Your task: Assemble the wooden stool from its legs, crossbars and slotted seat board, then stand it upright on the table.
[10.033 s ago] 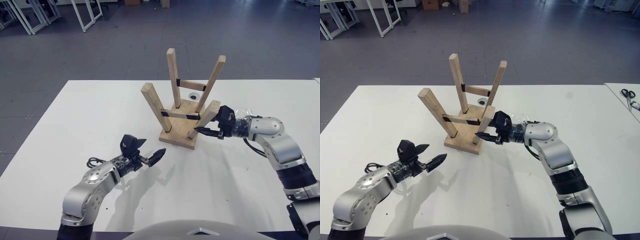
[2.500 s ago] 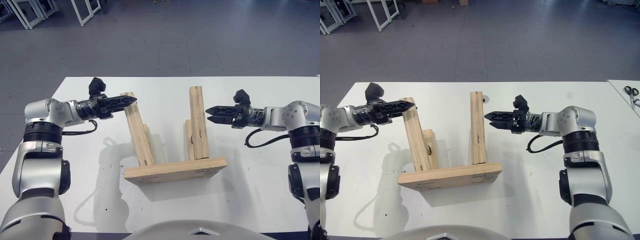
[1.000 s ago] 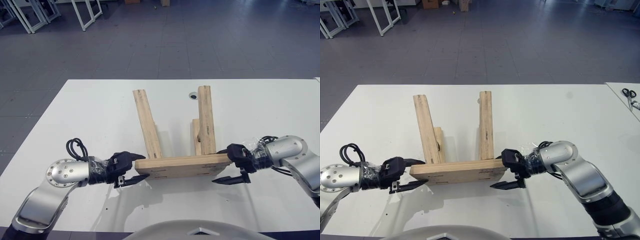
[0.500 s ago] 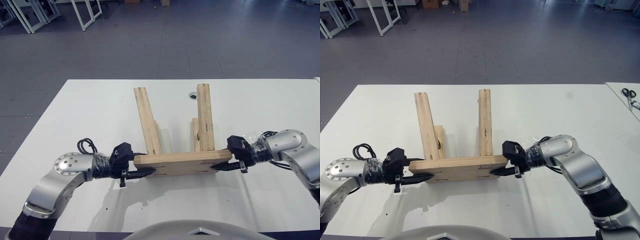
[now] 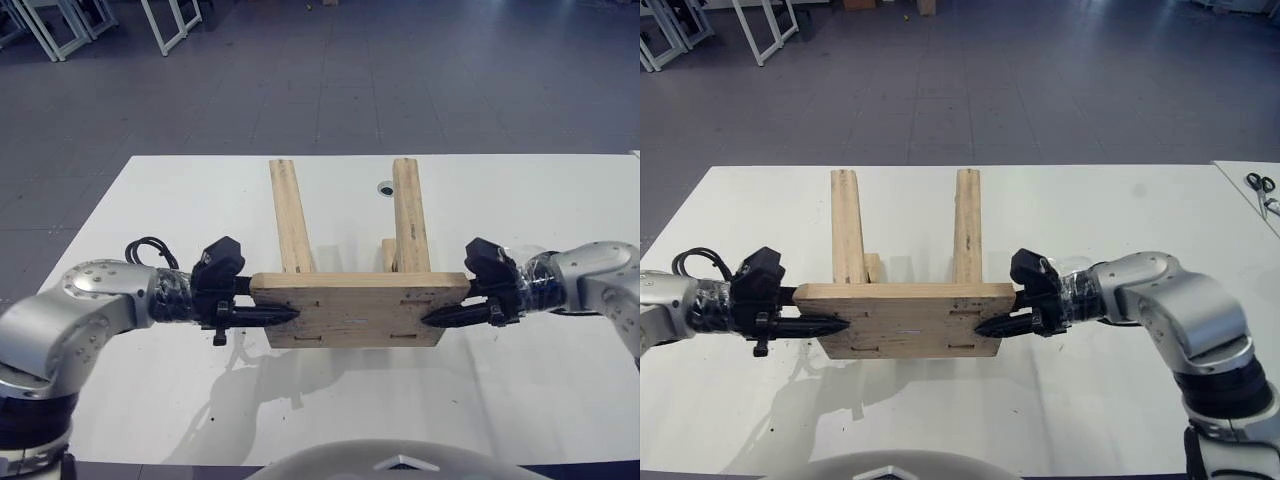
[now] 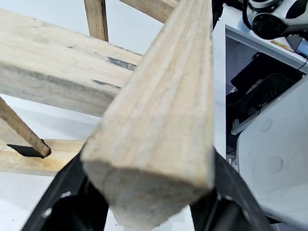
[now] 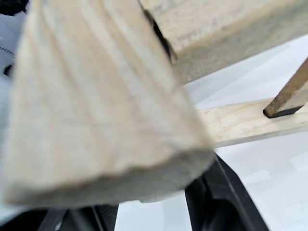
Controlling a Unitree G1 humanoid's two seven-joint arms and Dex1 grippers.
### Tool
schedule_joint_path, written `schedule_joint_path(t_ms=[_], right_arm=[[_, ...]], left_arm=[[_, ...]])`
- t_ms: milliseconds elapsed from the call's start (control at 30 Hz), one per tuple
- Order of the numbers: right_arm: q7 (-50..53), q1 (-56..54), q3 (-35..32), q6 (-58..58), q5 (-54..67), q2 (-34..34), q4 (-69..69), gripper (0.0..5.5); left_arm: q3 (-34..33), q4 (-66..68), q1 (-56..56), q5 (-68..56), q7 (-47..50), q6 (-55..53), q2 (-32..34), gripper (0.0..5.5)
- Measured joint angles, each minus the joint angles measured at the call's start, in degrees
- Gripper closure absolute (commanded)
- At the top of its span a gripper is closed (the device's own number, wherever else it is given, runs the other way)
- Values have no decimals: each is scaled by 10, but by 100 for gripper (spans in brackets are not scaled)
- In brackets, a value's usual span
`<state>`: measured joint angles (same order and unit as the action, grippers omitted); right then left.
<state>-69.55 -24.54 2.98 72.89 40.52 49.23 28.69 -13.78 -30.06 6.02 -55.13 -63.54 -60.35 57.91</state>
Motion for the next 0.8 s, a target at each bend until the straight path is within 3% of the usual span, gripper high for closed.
schedule_joint_path(t_ms=[167, 300, 367, 467, 567, 633, 800], right_arm=[[-10, -113, -17, 144, 160, 26, -78, 400], [36, -262, 82, 186, 345, 25, -332, 400], [69, -331, 166, 187, 414, 2, -487, 400], [111, -398, 229, 186, 458, -38, -677, 380], [172, -443, 216, 187, 445, -110, -886, 326], [206, -461, 170, 192, 421, -147, -993, 280], [255, -472, 77, 195, 351, -152, -1055, 186]], left_arm=[[-36, 65, 46, -191, 32, -76, 62, 368], [18, 198, 139, -351, 120, -121, 49, 301], [57, 260, 180, -408, 170, -144, 21, 268], [99, 368, 233, -448, 241, -171, -20, 215], [119, 547, 311, -434, 317, -198, -89, 166], [117, 665, 362, -398, 358, -206, -126, 123], [72, 749, 401, -298, 349, -225, -130, 91]])
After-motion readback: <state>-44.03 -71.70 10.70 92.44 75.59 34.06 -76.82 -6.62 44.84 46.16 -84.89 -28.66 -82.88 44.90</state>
